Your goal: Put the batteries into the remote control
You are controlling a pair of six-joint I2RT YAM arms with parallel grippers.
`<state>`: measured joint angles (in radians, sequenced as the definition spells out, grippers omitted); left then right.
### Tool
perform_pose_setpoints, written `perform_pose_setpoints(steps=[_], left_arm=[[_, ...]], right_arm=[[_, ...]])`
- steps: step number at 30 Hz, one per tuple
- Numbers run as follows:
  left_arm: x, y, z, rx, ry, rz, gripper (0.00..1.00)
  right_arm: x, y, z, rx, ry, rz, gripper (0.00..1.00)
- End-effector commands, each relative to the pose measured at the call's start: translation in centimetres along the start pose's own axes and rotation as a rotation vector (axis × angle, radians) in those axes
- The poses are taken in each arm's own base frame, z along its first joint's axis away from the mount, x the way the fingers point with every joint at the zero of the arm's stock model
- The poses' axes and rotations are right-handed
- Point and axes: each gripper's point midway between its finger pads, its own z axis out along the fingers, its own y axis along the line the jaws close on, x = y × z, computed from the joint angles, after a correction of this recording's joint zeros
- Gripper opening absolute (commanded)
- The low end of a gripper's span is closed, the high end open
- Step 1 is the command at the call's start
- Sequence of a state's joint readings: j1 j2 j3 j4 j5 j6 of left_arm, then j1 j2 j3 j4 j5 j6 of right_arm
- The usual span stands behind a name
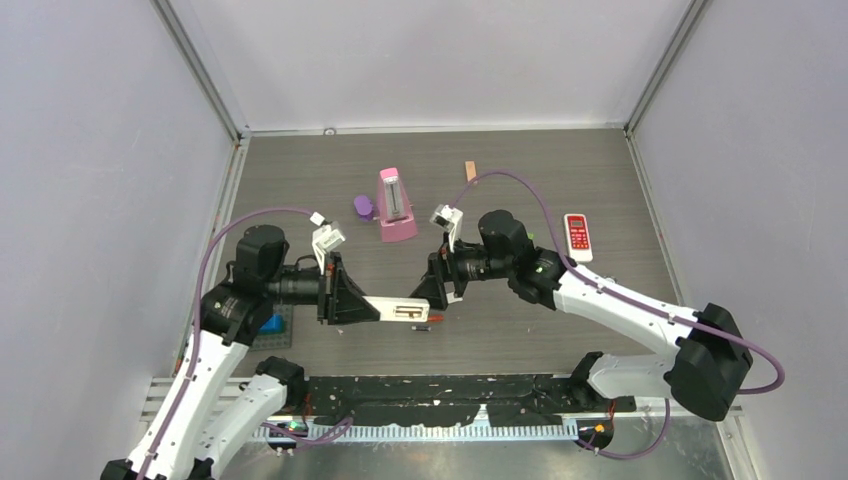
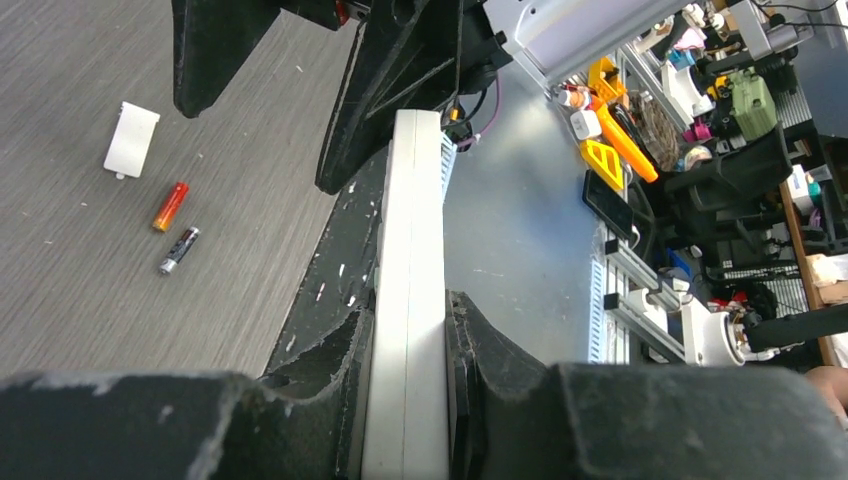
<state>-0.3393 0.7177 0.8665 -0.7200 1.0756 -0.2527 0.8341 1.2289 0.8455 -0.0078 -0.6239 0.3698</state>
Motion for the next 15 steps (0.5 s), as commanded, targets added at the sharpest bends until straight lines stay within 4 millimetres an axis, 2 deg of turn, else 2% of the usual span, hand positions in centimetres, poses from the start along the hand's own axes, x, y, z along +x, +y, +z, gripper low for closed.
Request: perform_pose_setpoints(steps=[1, 4, 8, 10, 13, 14, 15], left_arm=[[-1.1, 1.6, -0.3, -0.107, -0.039, 0.062, 0.0], [-1.2, 1.1, -0.3, -0.087, -0.045, 0.069, 0.0], [-0.9, 0.4, -0.4, -0.054, -0.033, 0.072, 0.0], [-0.8, 0.3, -0.4, -0.045, -0.03, 0.072, 0.0], [-0.6, 0.3, -0.4, -0.046, -0.026, 0.073, 0.0], [-0.5, 0.3, -0.4, -0.045, -0.025, 0.072, 0.0], [-0.5, 0.2, -0.4, -0.041, -0.024, 0.07, 0.0]], right_arm=[[-5.5, 3.3, -1.5, -0.008, -0.165, -0.136, 0.88], [-6.4, 0.5, -2.7, 0.182, -0.23, -0.109, 0.88], [-7.6, -1.4, -4.8, 0.313, -0.313, 0.015, 0.88], [-8.3, -1.2, -5.6, 0.315, -0.355, 0.052, 0.88], [-9.7, 0.5, -6.5, 0.249, -0.406, 0.027, 0.88], [-9.6, 1.7, -6.3, 0.185, -0.383, 0.003, 0.88], [-9.4, 3.7, -6.0, 0.074, -0.352, -0.058, 0.88]])
